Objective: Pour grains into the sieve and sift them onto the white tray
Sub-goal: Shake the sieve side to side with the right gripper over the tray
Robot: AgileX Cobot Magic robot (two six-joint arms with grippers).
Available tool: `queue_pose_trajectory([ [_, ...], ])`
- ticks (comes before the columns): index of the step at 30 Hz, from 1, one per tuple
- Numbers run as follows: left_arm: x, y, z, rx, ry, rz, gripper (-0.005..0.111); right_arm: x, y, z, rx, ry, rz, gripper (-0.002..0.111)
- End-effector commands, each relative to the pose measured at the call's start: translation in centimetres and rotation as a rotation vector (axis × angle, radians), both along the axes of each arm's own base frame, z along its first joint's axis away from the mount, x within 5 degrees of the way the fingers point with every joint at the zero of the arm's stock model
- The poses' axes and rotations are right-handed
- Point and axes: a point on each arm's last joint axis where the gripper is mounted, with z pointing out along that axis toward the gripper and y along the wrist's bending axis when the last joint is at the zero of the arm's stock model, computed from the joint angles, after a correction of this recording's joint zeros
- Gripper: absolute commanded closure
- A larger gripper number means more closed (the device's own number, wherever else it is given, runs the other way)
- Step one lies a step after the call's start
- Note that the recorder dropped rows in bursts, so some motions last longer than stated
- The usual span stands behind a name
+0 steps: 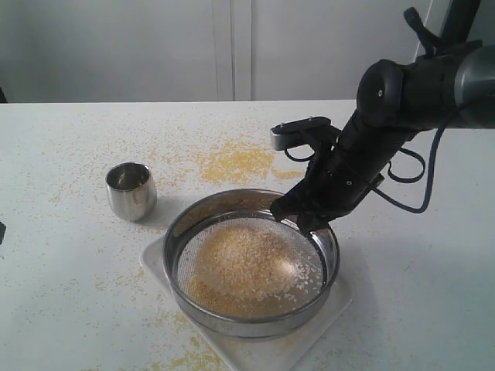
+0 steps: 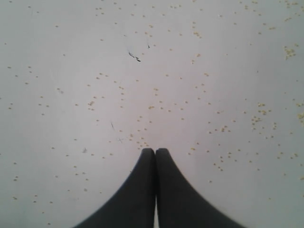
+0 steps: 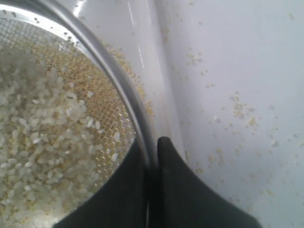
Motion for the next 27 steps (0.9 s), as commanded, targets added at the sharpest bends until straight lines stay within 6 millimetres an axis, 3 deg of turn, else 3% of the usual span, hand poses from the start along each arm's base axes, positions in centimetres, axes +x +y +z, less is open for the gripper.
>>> queue_pose_trajectory([
  [1, -0.3, 0.0, -0.1, -0.004, 0.009, 0.003, 0.106, 0.0, 0.5, 0.8, 0.064, -0.008, 0.001, 0.108],
  [4, -0.3, 0.0, -0.1, -0.004, 0.009, 0.003, 0.106, 0.1, -0.1, 0.6, 0.007, -0.042, 0.074, 0.108],
  [7, -0.3, 0.0, -0.1, -0.004, 0.009, 0.003, 0.106, 0.8, -0.7, 0.7, 0.04, -0.03, -0.125, 0.108],
  [13, -0.3, 0.0, -0.1, -0.004, 0.009, 0.003, 0.106, 0.2, -0.8, 0.5, -0.028, -0.03, 0.054, 0.108],
  [16, -0.3, 0.0, -0.1, -0.004, 0.009, 0.003, 0.106, 0.8, -1.1, 0.6, 0.03, -0.006, -0.156, 0.108],
  [20, -0.3, 0.0, -0.1, -0.004, 0.009, 0.003, 0.106, 0.0, -0.3, 0.5, 0.006, -0.012, 0.055, 0.108],
  [24, -0.3, 0.0, -0.1, -0.004, 0.009, 0.003, 0.106, 0.9, -0.8, 0.6, 0.027, -0.028, -0.151, 0.108],
  [27, -0.3, 0.0, -0.1, -0.004, 0.009, 0.003, 0.106, 0.2, -0.1, 0.5, 0.015, -0.017, -0.01, 0.108],
])
